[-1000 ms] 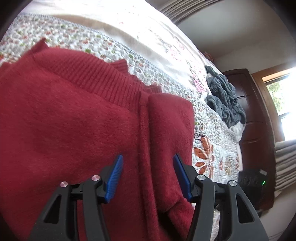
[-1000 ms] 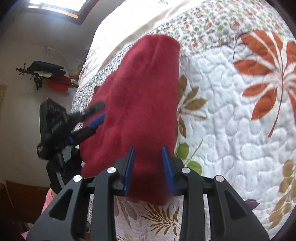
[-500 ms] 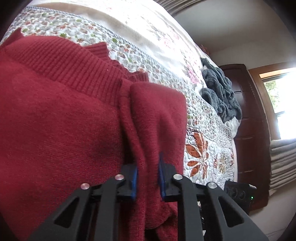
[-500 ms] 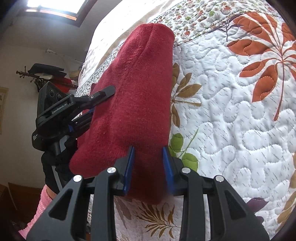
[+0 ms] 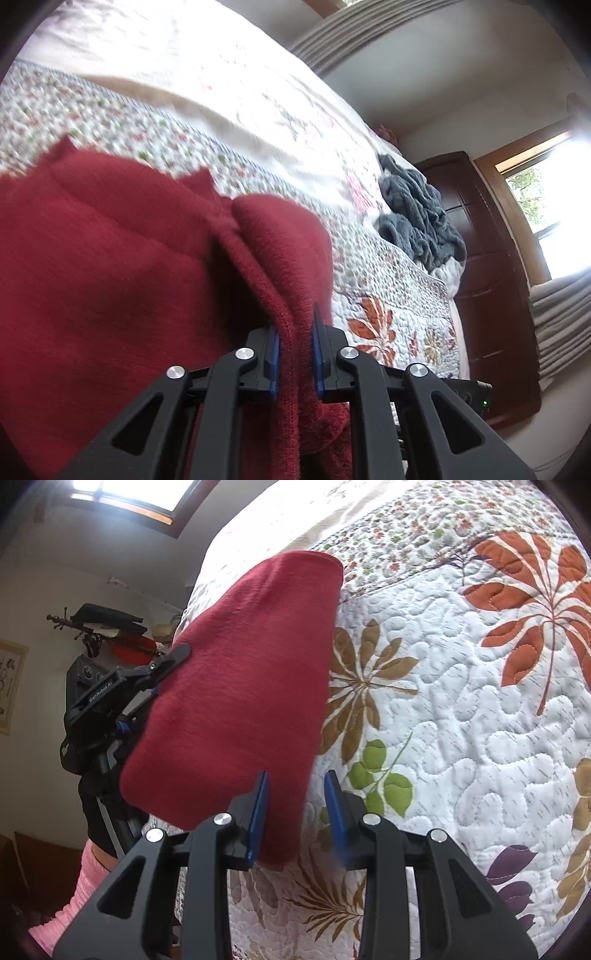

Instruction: Fold small clothes

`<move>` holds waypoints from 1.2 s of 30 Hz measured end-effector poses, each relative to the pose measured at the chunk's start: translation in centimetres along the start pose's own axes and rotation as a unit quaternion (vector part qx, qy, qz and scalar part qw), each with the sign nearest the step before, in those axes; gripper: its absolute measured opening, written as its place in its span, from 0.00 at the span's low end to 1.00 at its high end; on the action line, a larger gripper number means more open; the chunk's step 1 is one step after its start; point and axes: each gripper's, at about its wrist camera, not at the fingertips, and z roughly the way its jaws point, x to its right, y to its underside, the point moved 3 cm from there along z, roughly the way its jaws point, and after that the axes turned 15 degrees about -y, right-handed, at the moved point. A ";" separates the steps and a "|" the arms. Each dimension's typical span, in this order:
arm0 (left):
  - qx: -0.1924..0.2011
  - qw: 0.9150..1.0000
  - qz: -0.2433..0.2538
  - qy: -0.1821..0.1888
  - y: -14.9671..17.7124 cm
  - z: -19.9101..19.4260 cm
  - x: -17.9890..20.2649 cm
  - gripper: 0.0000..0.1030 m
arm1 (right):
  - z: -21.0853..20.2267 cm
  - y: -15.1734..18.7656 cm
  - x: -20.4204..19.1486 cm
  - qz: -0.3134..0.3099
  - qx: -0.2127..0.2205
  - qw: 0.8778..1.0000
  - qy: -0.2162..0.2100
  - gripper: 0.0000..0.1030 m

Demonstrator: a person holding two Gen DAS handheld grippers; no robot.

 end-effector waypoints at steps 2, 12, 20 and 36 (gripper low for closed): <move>0.010 1.000 0.002 -0.009 -0.6 -1.1 -0.8 0.13 | 0.5 0.2 -0.4 -0.005 -0.004 1.000 0.002 0.30; 0.051 0.995 0.008 -0.085 -3.8 -6.8 -8.0 0.13 | 3.5 1.0 -1.9 -0.028 -0.032 0.999 0.005 0.30; 0.073 0.991 -0.024 -0.111 -3.4 -9.3 -14.5 0.13 | 5.2 1.7 -3.2 -0.048 -0.054 0.997 0.010 0.32; 0.023 0.992 -0.073 -0.104 0.2 -8.5 -20.5 0.20 | 9.1 1.9 -5.8 -0.052 -0.083 0.995 -0.001 0.42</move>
